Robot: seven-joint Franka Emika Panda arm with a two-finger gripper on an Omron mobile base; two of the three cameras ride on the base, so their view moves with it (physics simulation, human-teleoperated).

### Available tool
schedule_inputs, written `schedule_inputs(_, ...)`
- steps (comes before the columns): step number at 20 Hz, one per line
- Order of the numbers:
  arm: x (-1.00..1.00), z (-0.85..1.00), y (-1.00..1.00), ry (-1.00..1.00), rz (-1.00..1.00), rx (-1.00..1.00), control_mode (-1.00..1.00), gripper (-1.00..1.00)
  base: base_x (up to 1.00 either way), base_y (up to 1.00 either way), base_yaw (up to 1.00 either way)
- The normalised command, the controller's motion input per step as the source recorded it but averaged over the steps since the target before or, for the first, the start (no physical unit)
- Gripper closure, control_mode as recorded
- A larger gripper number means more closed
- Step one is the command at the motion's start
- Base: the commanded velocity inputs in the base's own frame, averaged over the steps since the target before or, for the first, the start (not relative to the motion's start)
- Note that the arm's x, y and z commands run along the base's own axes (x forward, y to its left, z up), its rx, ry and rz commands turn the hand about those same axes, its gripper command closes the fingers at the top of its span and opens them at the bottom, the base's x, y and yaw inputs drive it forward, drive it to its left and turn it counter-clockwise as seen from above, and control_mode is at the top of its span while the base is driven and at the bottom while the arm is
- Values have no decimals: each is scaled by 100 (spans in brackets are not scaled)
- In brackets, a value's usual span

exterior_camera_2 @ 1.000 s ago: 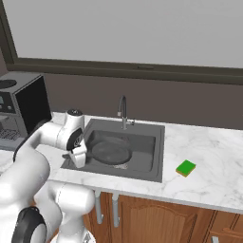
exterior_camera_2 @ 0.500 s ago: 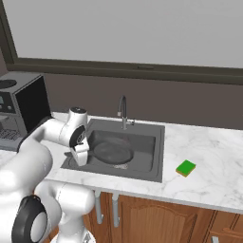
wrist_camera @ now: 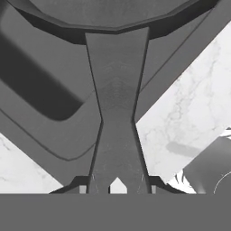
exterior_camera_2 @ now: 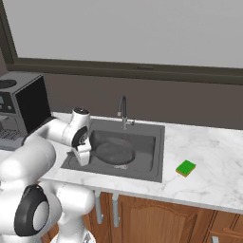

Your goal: Pick the pan and sponge and place them into the sink. Then turn on the water.

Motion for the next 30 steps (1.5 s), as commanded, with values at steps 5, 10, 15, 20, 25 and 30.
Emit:
schedule_inputs(5, 16, -4, -6, 2, -1, 2, -100, 100, 0, 0, 0)
schedule_inputs(10, 12, -6, -1, 0, -1, 1, -100, 100, 0, 0, 0)
schedule_inputs(15, 8, -9, 0, 0, -1, 0, -100, 100, 0, 0, 0)
schedule_inputs(20, 4, -10, -5, 0, -1, 0, -100, 100, 0, 0, 0)
schedule_inputs(25, 1, -11, -8, 0, -1, 0, -100, 100, 0, 0, 0)
schedule_inputs(30, 4, -10, -8, -2, 0, 0, -100, 100, 0, 0, 0)
